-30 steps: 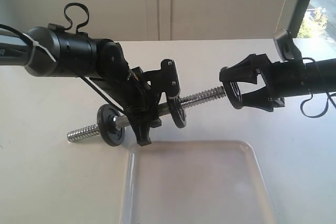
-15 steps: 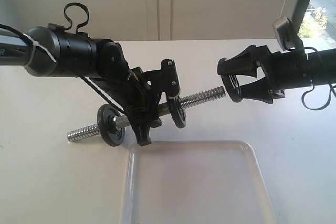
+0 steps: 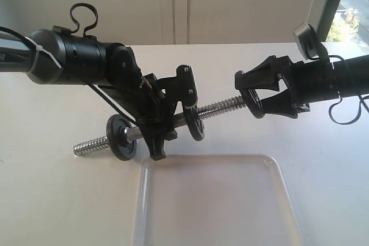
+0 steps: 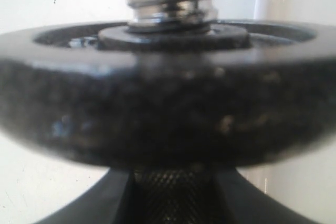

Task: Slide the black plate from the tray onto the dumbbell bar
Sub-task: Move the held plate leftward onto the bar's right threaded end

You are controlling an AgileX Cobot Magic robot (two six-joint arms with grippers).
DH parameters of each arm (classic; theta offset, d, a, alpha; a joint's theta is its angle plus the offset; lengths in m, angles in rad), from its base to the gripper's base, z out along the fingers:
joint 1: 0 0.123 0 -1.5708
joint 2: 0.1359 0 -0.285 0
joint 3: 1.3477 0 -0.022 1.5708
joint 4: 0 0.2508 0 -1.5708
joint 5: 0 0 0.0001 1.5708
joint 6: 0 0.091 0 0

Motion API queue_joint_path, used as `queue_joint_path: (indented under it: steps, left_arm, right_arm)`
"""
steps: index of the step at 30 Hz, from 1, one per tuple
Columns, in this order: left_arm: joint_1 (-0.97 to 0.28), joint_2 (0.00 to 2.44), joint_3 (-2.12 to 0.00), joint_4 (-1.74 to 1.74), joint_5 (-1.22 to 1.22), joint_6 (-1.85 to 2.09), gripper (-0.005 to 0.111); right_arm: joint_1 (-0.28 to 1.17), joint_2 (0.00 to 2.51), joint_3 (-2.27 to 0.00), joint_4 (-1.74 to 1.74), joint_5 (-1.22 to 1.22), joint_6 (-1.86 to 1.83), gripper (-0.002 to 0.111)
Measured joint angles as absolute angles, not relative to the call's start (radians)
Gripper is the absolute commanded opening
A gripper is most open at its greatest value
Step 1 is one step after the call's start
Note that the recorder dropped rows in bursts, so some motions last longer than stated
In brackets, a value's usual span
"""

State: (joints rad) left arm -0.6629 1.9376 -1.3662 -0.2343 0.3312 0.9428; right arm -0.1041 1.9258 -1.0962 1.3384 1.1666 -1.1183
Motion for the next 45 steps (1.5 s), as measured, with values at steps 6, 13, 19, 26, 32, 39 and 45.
queue_joint_path:
  steps: [6,13,19,26,32,39,45]
  left_arm:
    - [-0.663,1.938,-1.366,-0.232,0.331,0.943,0.0]
    - [-0.663,1.939,-1.366,-0.231,0.325,0.943,0.0]
    - [-0.663,1.939,-1.366,-0.231,0.325,0.943,0.0]
    - [-0.663,1.939,-1.366,-0.233,0.32,0.945,0.0]
    - [-0.663,1.939,-1.366,-0.235,0.305,0.946,0.0]
    - [-0.663,1.941,-1.366,-0.238,0.297,0.951,0.0]
    - [-0.663,1.941,-1.366,-0.24,0.297,0.957,0.0]
  right_arm:
    - [-0.104,1.926,-1.08,1.35,1.165,-1.118,0.0]
    - [-0.101,1.926,-1.066,1.346,1.166,-1.124,0.0]
    - [-0.1,1.926,-1.056,1.352,1.166,-1.126,0.0]
    - [-0.099,1.926,-1.03,1.404,1.164,-1.153,0.0]
    - [-0.069,1.939,-1.025,1.437,1.157,-1.17,0.0]
    - [-0.022,1.982,-1.025,1.495,1.163,-1.182,0.0]
    - [0.051,2.015,-1.025,1.552,1.14,-1.214,0.0]
